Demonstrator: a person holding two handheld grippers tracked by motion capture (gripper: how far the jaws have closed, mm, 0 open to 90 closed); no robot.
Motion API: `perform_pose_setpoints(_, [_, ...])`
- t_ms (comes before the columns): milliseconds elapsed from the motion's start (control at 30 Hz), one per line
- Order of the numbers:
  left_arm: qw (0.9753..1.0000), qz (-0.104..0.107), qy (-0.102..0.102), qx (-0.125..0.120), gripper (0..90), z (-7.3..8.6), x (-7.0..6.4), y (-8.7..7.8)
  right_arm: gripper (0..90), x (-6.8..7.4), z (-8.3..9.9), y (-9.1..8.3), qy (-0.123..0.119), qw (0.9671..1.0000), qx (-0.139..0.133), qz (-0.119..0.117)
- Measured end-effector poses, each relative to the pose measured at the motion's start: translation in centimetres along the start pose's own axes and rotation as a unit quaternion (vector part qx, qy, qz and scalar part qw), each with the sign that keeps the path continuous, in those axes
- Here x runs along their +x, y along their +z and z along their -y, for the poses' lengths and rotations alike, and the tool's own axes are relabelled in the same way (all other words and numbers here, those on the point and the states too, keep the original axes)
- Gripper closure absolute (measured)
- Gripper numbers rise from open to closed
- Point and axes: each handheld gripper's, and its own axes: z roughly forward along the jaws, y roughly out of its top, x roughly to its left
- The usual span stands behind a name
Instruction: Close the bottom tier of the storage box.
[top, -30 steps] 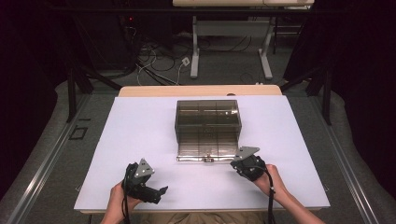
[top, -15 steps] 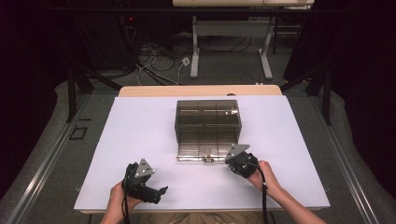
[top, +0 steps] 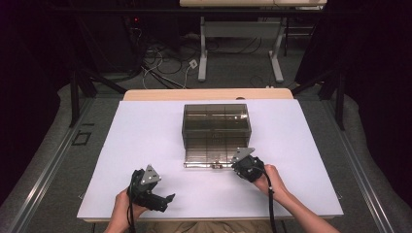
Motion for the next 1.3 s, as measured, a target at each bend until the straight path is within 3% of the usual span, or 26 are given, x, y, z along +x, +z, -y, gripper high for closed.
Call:
perform_pose_setpoints(400, [1.0,0.002,0.0,-0.002,0.0,-0.1,0.0,0.2,90.0,0.0,-0.6,0.6,-0.009,0.9999,0.007,-0.002])
perform_pose_setpoints(567, [1.0,0.0,0.005,-0.001,0.0,-0.2,0.0,0.1,90.0,0.0,-0.6,0.7,0.005,1.0,0.001,-0.002])
perform_pose_setpoints(1033, [0.9999,-0.002,0.009,0.005,0.0,-0.3,-0.1,0.3,90.0,-0.1,-0.6,0.9,0.005,1.0,-0.006,-0.001])
perform_pose_setpoints(1300, [1.0,0.002,0.007,0.007,0.0,-0.1,0.0,0.5,90.0,0.3,-0.9,1.3,-0.004,1.0,-0.001,0.003])
